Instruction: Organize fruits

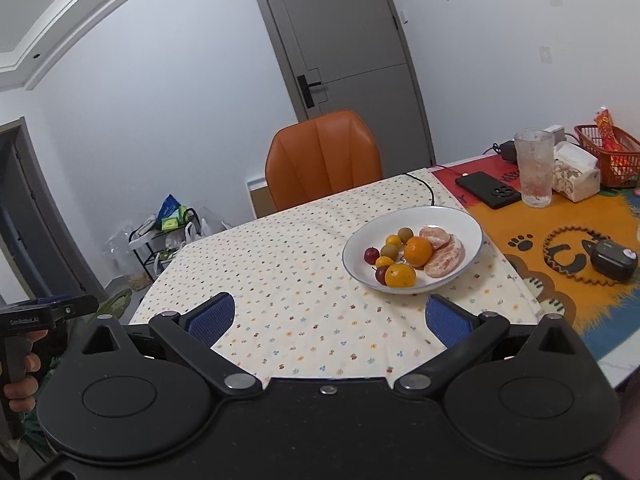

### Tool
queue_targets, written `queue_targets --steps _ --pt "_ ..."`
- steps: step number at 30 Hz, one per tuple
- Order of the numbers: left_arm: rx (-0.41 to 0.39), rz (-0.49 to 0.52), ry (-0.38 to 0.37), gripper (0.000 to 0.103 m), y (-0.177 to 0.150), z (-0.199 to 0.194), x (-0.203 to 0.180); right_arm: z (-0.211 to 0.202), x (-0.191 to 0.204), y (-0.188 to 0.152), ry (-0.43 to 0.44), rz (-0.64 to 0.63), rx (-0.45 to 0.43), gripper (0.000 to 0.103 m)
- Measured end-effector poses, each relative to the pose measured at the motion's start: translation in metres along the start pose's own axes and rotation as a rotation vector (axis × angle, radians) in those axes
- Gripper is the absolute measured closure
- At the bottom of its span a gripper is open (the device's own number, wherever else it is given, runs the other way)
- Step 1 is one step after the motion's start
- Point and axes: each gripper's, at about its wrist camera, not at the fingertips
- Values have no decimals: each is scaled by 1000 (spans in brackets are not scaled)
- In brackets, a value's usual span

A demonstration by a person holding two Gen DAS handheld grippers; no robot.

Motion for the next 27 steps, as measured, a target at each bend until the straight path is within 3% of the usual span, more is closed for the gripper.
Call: queue_targets --steps 27 --pt "22 -24 -22 0 -13 3 2 -3 22 -9 1 -70 -24 0"
Point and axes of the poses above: each gripper's, at about its wrist camera, not at the fingertips, and z roughly the way its jaws point, x to its left, y to its top, and after that the axes turned 9 degrees about -y, right-handed
